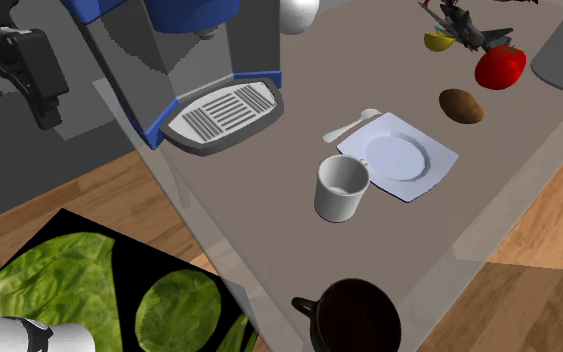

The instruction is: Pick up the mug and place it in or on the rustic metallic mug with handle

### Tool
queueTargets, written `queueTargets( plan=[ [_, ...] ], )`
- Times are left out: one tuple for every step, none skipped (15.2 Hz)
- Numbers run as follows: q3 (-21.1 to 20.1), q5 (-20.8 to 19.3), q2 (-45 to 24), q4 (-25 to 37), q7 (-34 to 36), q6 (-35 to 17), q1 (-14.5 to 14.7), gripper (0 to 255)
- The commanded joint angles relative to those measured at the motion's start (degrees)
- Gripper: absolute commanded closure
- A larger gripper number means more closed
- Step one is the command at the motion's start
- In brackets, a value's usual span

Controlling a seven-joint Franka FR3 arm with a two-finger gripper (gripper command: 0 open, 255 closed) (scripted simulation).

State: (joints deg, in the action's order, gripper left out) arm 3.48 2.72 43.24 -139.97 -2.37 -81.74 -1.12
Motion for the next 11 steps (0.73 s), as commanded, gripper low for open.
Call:
queueTargets(
  plan=[
    [0.00,0.00,0.00,0.00,0.00,0.00,0.00,0],
    [0.76,-1.00,-0.95,-0.26,-0.88,-1.45,-0.44,0],
    [1.53,-1.97,-1.97,-0.46,-1.74,-2.92,-0.87,0],
    [2.30,-2.91,-3.05,-0.60,-2.58,-4.40,-1.30,0],
    [3.07,-3.81,-4.19,-0.66,-3.41,-5.88,-1.73,0],
    [3.82,-4.67,-5.39,-0.66,-4.22,-7.38,-2.17,0],
    [4.59,-5.50,-6.64,-0.59,-5.01,-8.87,-2.57,0],
    [5.37,-6.29,-7.95,-0.45,-5.78,-10.36,-2.96,0],
    [6.14,-7.04,-9.31,-0.25,-6.53,-11.85,-3.35,0],
    [6.89,-7.73,-10.71,0.03,-7.29,-13.33,-3.73,0],
    [7.64,-8.37,-12.17,0.37,-8.03,-14.80,-4.10,0]
  ],
)
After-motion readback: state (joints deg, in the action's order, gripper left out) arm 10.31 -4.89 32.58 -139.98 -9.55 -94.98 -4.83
